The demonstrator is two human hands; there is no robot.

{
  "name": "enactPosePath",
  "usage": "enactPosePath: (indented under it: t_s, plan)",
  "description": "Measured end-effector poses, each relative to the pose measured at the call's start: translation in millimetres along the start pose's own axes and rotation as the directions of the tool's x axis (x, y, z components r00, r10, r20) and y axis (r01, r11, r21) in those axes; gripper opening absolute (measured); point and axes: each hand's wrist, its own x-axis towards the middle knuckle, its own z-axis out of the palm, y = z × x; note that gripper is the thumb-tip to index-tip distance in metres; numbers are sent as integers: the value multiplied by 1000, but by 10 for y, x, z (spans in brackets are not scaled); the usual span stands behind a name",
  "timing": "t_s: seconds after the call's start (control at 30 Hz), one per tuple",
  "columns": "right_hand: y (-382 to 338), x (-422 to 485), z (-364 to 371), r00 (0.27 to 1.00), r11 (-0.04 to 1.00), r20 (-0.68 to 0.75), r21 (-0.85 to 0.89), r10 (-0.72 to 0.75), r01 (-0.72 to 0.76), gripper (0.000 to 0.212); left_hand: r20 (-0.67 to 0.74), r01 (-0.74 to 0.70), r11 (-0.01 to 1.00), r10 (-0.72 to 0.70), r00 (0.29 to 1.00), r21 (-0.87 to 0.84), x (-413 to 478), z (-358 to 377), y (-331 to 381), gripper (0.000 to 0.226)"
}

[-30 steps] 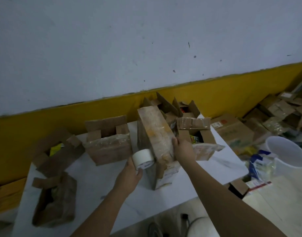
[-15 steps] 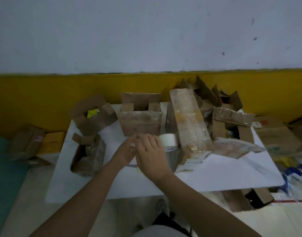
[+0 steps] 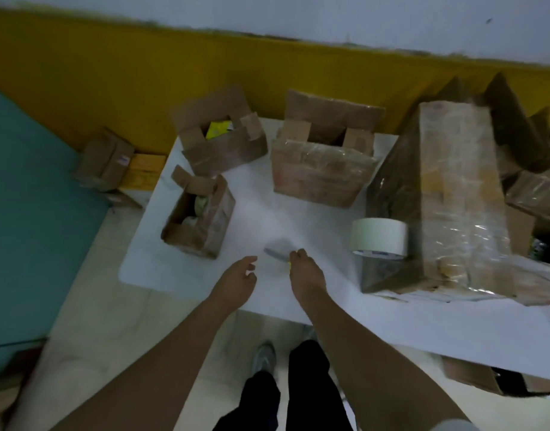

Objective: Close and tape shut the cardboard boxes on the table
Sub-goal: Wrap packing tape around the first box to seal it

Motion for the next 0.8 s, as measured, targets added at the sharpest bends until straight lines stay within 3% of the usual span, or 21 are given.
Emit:
enactPosePath:
  t_s: [0.23,0.43,0.5,0.63,0.7,0.8]
  plan:
    - [-78,93,83,977,976,-37,56,212,-210,48,-35,11,999,-12,999,-49,0,-19,-16,40]
    - [5,-229,-1,971,956,50,172,234,-239,50,-60,-48,998,45,997,-37,10,-150,166,37]
    - [-63,-355,-192,973,939,37,256,228,-230,36,-66,-77,997,75,995,-31,-2,-208,322,35]
    - [-206,-616,-910,964,875,-169,472,206,-105,11,-126,-122,987,108,986,-107,12,-316,626,27]
    - [-246,-798,-1442,927,813,-304,583,221,-3,5,-120,-139,979,122,985,-150,29,-358,848,27]
    - [-119,-1077,-2254,837,799,-487,592,249,107,8,-93,-261,957,251,964,-126,-36,-314,1371,18]
